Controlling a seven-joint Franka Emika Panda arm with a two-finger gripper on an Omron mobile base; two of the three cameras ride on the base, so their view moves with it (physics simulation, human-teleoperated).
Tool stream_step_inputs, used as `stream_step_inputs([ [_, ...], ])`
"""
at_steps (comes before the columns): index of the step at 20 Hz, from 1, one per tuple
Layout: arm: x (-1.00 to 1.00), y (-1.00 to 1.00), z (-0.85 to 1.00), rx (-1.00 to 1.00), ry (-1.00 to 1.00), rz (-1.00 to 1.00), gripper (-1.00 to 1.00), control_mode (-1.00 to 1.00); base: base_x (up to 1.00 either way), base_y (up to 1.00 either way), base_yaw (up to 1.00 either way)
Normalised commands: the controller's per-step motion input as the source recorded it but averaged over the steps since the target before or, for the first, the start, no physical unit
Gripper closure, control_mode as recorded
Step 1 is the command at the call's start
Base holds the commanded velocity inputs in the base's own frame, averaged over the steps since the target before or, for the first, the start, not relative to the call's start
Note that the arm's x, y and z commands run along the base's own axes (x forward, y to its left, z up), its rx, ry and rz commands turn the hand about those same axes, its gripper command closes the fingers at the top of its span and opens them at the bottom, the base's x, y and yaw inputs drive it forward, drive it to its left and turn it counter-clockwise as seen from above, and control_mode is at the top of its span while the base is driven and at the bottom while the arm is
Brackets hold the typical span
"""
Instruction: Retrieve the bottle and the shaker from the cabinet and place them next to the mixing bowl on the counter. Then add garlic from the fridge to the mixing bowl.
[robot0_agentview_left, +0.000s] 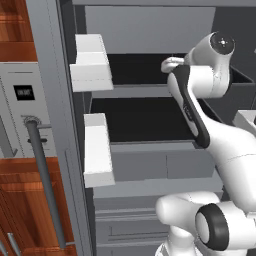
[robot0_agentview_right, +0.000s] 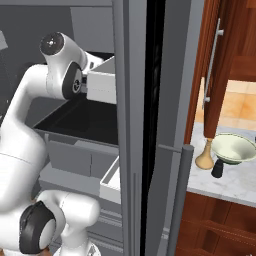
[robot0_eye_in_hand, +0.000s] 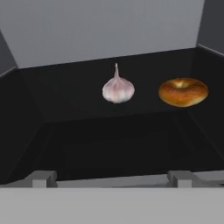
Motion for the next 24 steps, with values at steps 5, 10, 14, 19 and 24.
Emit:
stream_step_inputs([
  [5,0.18,-0.08,0.0,0.0,0.0,0.0,-1.0,-1.0,0.0,0.0,0.0],
  [10,0.18,-0.02,0.0,0.0,0.0,0.0,-1.0,-1.0,0.0,0.0,0.0],
  [14,0.26,0.0,0.0,0.0,0.04,0.0,-1.0,-1.0,0.0,0.0,0.0],
  [19,0.23,0.0,-0.05,0.0,0.03,0.0,-1.0,-1.0,0.0,0.0,0.0],
  [24,0.17,-0.03,-0.08,0.0,0.0,0.0,-1.0,-1.0,0.0,0.0,0.0],
])
